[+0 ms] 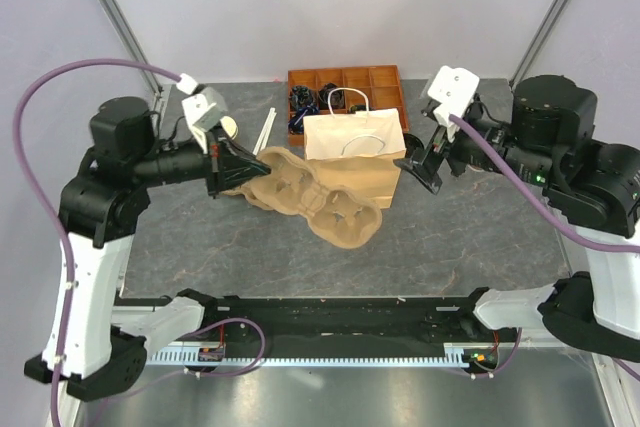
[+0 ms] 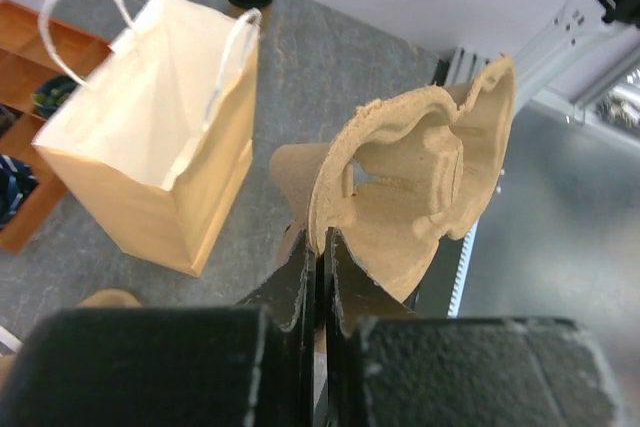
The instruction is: Pack the takeout coffee
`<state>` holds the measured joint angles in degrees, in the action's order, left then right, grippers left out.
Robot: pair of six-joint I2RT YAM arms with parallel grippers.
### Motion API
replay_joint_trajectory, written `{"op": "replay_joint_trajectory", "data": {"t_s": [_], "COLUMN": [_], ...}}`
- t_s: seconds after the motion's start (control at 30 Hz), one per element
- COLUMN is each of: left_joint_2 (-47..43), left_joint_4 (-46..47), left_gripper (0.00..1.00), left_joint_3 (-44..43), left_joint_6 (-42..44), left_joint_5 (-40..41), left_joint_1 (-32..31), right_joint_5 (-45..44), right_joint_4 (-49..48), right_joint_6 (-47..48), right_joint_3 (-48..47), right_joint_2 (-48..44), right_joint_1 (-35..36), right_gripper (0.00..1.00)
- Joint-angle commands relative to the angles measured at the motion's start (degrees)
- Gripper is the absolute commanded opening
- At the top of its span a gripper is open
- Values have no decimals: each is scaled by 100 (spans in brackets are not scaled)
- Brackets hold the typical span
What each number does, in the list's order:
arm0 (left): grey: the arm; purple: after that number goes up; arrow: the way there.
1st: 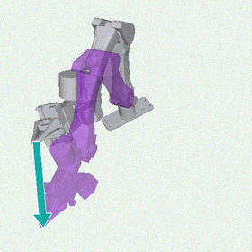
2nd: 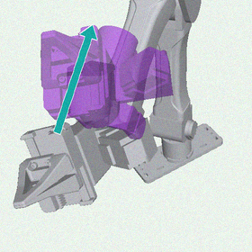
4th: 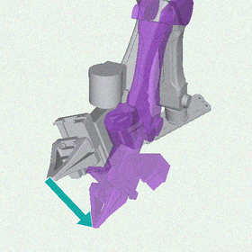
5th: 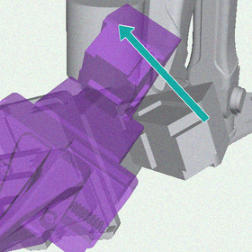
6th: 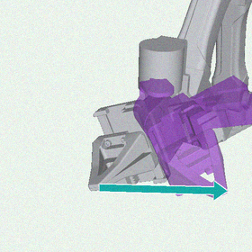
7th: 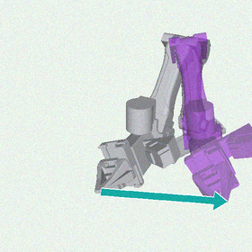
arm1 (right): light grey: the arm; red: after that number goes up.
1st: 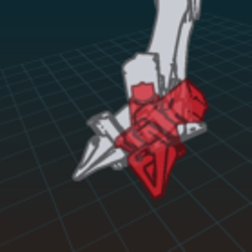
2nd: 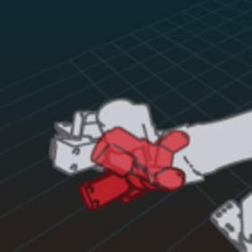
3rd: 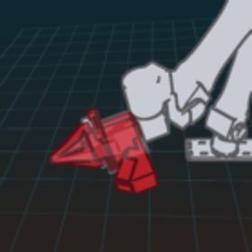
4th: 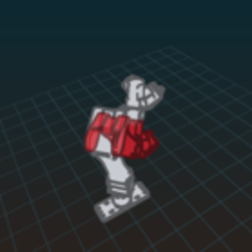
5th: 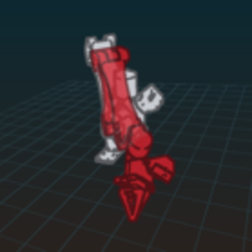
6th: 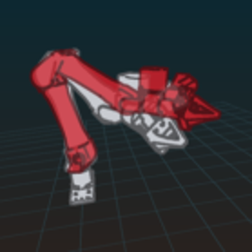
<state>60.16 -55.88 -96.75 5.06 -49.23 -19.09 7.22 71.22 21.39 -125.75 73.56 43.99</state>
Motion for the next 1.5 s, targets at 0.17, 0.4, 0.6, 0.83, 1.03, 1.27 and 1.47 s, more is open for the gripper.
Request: {"op": "replay_joint_trajectory", "data": {"t_s": [0.17,0.4,0.6,0.83,1.03,1.27,1.47], "left_joint_2": [-970,-1050,-910,-778,-725,-523,-251], "left_joint_4": [2605,2046,1993,2019,1897,1502,1088], "left_gripper": [2,2,2,2,2,2,2], "left_joint_3": [920,877,886,1026,992,798,473], "left_joint_6": [-2956,-3406,-3625,-3591,-2695,-1888,-1140], "left_joint_5": [-1081,-421,-236,-104,150,405,669], "left_joint_1": [1891,2673,2744,2788,2788,2788,2797], "right_joint_5": [-741,446,947,1413,1545,1607,1694], "right_joint_4": [-1215,-1110,-1242,-1102,-1049,-908,-820], "right_joint_6": [216,761,1131,675,15,-530,-706], "right_joint_3": [34,-706,-91,639,1501,1642,1800], "right_joint_2": [1019,2293,2286,2128,1881,2013,2171], "right_joint_1": [-469,-1576,-1937,-2518,-2834,-2949,-2975], "right_gripper": [98,96,88,88,90,79,58]}}
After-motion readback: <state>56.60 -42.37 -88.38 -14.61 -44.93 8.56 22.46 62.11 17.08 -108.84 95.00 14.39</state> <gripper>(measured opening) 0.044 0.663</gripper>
